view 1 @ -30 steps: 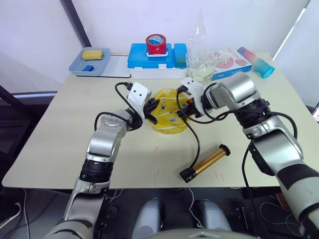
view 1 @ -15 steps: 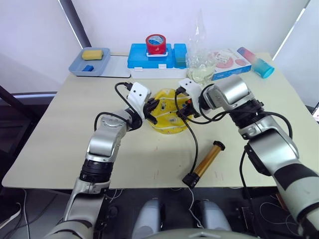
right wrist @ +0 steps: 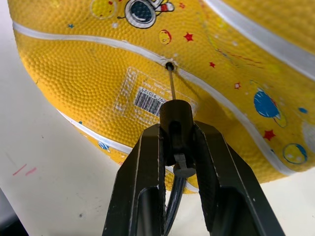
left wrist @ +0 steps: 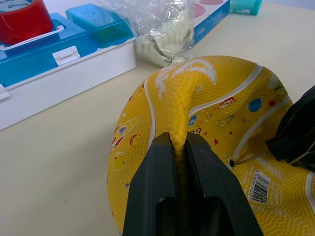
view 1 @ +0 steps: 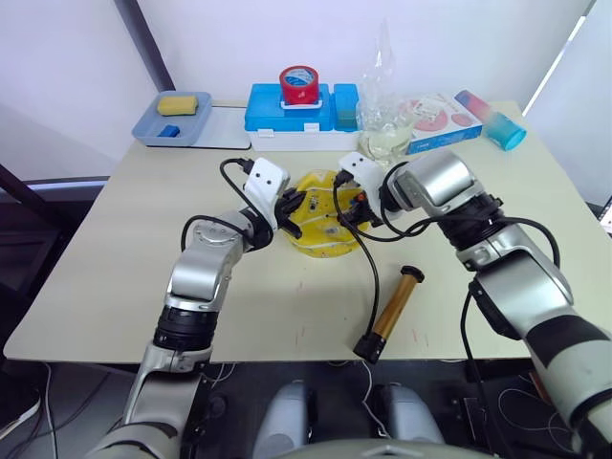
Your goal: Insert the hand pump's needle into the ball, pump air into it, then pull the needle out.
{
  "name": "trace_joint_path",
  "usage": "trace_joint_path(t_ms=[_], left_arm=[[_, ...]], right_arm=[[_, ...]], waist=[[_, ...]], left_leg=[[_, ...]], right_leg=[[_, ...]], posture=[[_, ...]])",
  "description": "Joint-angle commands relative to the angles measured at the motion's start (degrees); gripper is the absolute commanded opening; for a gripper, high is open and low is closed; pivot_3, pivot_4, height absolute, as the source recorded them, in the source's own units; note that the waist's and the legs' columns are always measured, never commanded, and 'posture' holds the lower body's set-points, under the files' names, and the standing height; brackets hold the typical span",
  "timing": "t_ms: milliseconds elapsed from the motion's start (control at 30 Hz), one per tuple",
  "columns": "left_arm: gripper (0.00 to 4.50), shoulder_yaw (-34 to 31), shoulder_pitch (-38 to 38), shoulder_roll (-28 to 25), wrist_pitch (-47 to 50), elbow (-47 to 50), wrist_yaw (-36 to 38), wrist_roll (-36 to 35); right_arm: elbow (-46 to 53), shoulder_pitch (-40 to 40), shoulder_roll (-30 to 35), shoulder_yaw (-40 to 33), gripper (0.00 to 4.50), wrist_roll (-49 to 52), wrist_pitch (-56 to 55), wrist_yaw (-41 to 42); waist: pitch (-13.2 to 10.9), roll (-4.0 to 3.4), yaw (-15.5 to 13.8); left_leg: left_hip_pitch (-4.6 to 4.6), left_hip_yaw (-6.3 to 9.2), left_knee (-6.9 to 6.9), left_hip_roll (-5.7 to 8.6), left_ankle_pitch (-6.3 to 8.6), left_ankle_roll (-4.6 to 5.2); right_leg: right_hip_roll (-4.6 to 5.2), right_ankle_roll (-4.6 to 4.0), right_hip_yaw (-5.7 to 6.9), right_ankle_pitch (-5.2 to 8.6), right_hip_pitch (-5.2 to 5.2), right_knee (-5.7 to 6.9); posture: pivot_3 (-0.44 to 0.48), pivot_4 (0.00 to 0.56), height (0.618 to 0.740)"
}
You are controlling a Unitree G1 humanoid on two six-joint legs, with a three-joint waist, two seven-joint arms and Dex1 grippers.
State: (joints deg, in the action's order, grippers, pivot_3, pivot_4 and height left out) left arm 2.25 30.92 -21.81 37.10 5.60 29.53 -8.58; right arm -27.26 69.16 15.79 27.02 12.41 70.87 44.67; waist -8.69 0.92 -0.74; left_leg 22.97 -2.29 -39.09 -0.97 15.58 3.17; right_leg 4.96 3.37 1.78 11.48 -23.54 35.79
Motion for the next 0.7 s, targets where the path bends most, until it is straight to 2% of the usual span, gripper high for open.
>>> trace_joint_path(t_ms=[33,700], left_arm=[[0.14,0.57,-0.45,0.63,0.84,-0.69,-0.37,-0.37],[0.14,0.92,-0.53,0.58,0.79,-0.96,0.09,-0.26]], right_arm=[[2.12,-0.95,0.83,1.37,0.32,-0.76,0.08,1.08],[-2.15,-0.14,-0.56,-2.76,0.32,-2.37,2.06,-2.76]], waist=[[0.00,0.00,0.00],[0.00,-0.01,0.00]], left_leg=[[0.00,0.00,0.00,0.00,0.00,0.00],[0.00,0.04,0.01,-0.07,0.00,0.00]], right_leg=[[0.00,-0.01,0.00,0.00,0.00,0.00],[0.03,-0.11,0.01,0.06,-0.01,-0.01]], posture=[[0.000,0.150,0.737],[0.000,0.150,0.737]])
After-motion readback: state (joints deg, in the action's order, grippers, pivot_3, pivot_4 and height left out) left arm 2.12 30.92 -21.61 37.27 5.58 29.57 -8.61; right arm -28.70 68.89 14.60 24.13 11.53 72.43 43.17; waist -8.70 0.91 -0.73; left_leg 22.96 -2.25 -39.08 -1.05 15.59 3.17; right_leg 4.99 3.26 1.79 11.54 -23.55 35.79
